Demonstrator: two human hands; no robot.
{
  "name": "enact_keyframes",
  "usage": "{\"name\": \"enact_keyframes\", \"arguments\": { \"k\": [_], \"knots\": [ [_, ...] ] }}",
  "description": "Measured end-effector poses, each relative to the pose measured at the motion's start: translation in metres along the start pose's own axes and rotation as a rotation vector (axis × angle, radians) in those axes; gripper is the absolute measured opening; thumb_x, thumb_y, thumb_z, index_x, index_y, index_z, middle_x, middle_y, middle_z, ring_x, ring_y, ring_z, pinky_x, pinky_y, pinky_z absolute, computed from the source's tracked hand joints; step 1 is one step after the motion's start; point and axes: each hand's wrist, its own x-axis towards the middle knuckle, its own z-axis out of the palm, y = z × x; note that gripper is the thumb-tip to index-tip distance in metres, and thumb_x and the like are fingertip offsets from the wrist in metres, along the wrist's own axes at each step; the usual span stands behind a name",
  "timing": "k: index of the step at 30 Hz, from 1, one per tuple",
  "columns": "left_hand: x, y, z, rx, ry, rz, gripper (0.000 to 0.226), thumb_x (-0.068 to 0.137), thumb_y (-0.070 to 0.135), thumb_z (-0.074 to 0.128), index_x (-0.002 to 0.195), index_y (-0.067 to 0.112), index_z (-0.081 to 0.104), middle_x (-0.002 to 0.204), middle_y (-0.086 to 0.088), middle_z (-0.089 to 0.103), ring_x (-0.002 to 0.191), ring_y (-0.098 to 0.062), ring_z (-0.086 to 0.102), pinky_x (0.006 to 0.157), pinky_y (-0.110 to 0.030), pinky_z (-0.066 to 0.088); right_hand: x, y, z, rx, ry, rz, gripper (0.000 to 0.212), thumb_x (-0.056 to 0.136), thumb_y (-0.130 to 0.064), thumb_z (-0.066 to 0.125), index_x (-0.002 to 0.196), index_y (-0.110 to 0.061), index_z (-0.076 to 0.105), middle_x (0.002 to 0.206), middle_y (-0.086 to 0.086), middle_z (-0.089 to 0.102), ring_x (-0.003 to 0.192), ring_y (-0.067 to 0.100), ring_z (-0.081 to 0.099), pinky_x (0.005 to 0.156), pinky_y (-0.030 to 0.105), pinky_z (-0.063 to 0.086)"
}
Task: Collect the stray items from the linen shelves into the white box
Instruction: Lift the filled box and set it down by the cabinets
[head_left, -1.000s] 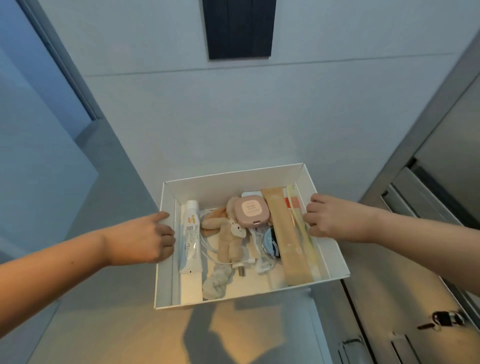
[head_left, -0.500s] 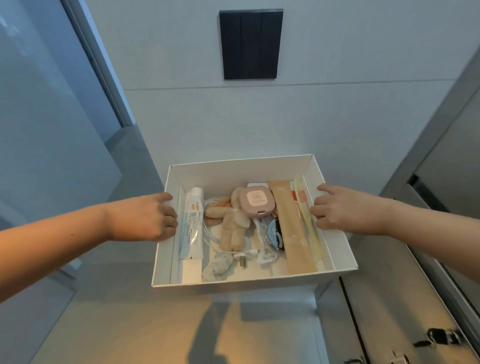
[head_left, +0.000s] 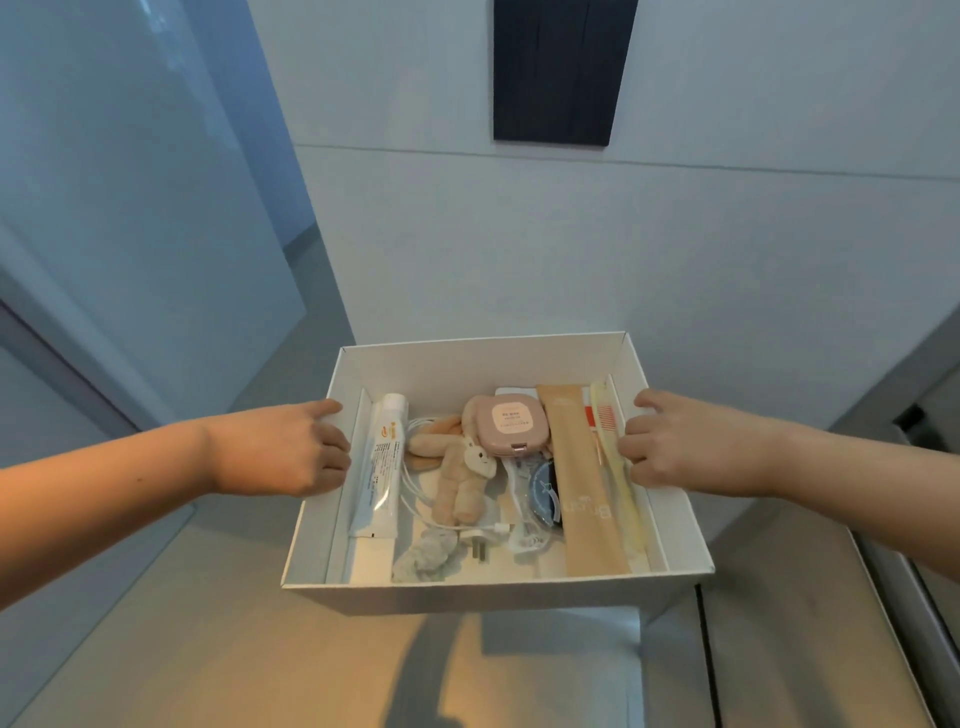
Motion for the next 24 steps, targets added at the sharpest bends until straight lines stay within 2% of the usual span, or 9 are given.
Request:
{"name": "enact_keyframes", "arguments": {
  "k": [10,20,22,24],
  "knots": [
    [-0.027,0.039,-0.003,-0.024,-0.090,-0.100,0.015,0.065,0.012,0.076,0.066,0.020,0.064,0.070,0.003,0.065,0.069,-0.017,0.064,0.074,-0.035,0.054,0.028,0.004,-0.012,-0.058,-0.022,-0.099,0.029,0.057,-0.008,0.082,0.059,-0.026,0.059,0.062,-0.006,0.055,0.056,0.016,0.053,0.066,0.029,0.050],
    [-0.146,0.063,-0.012,-0.003,-0.229,-0.251,0.018,0.059,0.014,0.081,0.065,0.020,0.066,0.069,0.001,0.066,0.068,-0.018,0.066,0.075,-0.039,0.055,0.145,0.002,-0.069,-0.098,0.051,-0.151,0.028,0.053,-0.010,0.084,0.058,-0.025,0.062,0.061,-0.005,0.057,0.056,0.017,0.055,0.068,0.028,0.051],
    [-0.175,0.072,-0.012,-0.020,-0.267,-0.286,0.020,0.057,0.015,0.083,0.066,0.019,0.066,0.070,0.000,0.067,0.069,-0.018,0.066,0.075,-0.040,0.055,0.175,-0.002,-0.083,-0.076,0.035,-0.166,0.023,0.061,-0.009,0.080,0.065,-0.024,0.064,0.067,-0.003,0.059,0.062,0.018,0.057,0.074,0.030,0.050],
    [-0.204,0.082,-0.012,-0.033,-0.305,-0.330,0.022,0.054,0.016,0.085,0.067,0.019,0.067,0.070,0.000,0.068,0.070,-0.017,0.067,0.076,-0.042,0.055,0.209,-0.006,-0.091,-0.076,-0.007,-0.208,0.014,0.082,-0.008,0.063,0.086,-0.021,0.064,0.087,0.001,0.061,0.082,0.022,0.056,0.090,0.037,0.042]
  ]
}}
